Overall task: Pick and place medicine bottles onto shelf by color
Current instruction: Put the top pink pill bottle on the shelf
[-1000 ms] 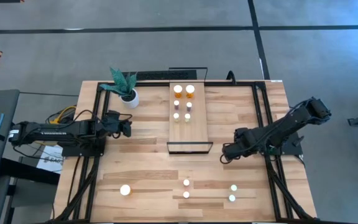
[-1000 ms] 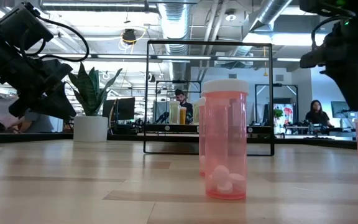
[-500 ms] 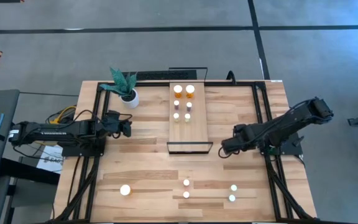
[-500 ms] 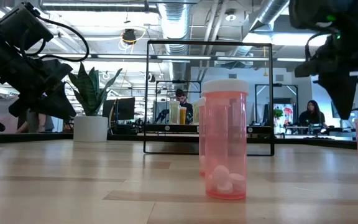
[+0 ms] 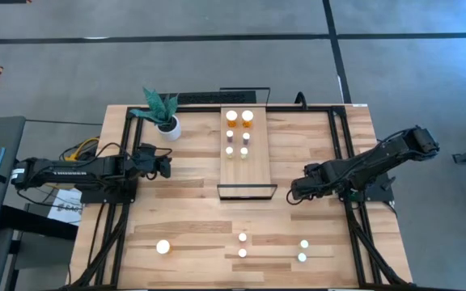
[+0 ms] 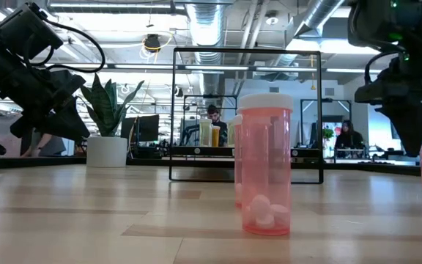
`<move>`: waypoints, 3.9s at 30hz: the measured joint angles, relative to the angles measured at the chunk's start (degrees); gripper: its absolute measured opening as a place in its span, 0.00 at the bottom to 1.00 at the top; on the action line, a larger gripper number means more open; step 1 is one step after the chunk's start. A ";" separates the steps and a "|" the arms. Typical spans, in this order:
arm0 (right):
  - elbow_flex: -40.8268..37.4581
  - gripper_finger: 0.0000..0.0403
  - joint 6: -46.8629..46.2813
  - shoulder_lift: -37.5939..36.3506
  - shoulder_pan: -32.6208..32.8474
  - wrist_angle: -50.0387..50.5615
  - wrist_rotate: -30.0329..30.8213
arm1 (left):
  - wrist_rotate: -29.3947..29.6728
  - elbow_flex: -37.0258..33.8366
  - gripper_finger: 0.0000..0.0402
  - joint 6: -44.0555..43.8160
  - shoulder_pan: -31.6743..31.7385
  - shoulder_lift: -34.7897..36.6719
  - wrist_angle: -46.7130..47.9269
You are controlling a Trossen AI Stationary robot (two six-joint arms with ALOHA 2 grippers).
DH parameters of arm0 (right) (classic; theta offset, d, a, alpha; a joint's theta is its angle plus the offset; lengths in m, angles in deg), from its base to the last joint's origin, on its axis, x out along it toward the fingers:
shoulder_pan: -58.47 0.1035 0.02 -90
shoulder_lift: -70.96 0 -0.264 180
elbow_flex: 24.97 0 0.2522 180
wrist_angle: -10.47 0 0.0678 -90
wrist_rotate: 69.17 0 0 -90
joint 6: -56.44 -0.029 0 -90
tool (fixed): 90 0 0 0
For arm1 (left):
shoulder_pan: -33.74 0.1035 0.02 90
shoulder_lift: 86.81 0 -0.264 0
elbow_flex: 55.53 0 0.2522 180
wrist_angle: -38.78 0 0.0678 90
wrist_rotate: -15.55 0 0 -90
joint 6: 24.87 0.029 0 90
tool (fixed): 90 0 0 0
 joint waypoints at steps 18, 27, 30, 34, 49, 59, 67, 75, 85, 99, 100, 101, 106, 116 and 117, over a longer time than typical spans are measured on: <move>-0.01 0.31 0.62 0.00 -0.05 -2.05 0.00 | 0.01 0.02 0.23 0.00 0.00 0.01 0.00; 0.72 0.35 1.05 0.00 -1.34 -1.77 0.00 | 0.01 0.00 0.23 0.00 -0.01 -0.01 0.00; 2.17 0.33 3.87 0.00 -2.65 -1.28 0.02 | -0.01 0.00 0.23 0.00 0.00 0.01 0.00; 4.12 0.32 7.21 0.00 -5.23 -0.15 0.02 | 0.00 0.02 0.23 0.00 0.00 -0.01 0.00; 10.91 0.33 24.53 0.92 -16.68 0.78 2.95 | 0.00 0.00 0.23 0.00 0.00 0.01 0.00; 22.60 0.33 36.84 10.37 -21.83 4.31 2.95 | 0.00 0.02 0.23 0.00 -0.01 0.01 0.00; 33.47 0.33 45.85 17.26 -24.99 6.93 2.19 | -0.01 0.01 0.23 0.00 -0.02 0.01 0.00; 40.41 0.33 52.44 24.78 -23.62 8.39 1.74 | -0.01 0.02 0.23 0.00 0.00 0.01 0.00; 51.99 0.33 57.61 35.03 -22.46 9.05 1.27 | 0.01 0.00 0.23 0.00 -0.01 0.01 0.00; 66.63 0.34 60.59 47.10 -21.27 12.92 -1.99 | 0.01 0.00 0.23 0.00 -0.01 0.01 0.00; 67.22 0.33 60.63 47.57 -20.93 12.99 -1.96 | 0.01 0.00 0.23 0.00 0.00 0.00 0.00; 67.39 0.33 60.72 47.71 -20.69 12.84 -1.92 | 0.01 0.01 0.23 0.00 -0.01 0.00 0.00; 67.55 0.33 61.75 47.74 -19.59 8.74 -1.86 | 0.01 0.00 0.23 0.00 0.00 0.01 0.00; 68.36 0.33 65.45 47.67 -18.01 4.62 -1.06 | 0.01 0.00 0.23 0.00 -0.02 0.01 0.00; 68.36 0.33 66.02 47.67 -17.83 4.19 -0.94 | -0.01 0.01 0.23 0.00 0.00 0.00 0.00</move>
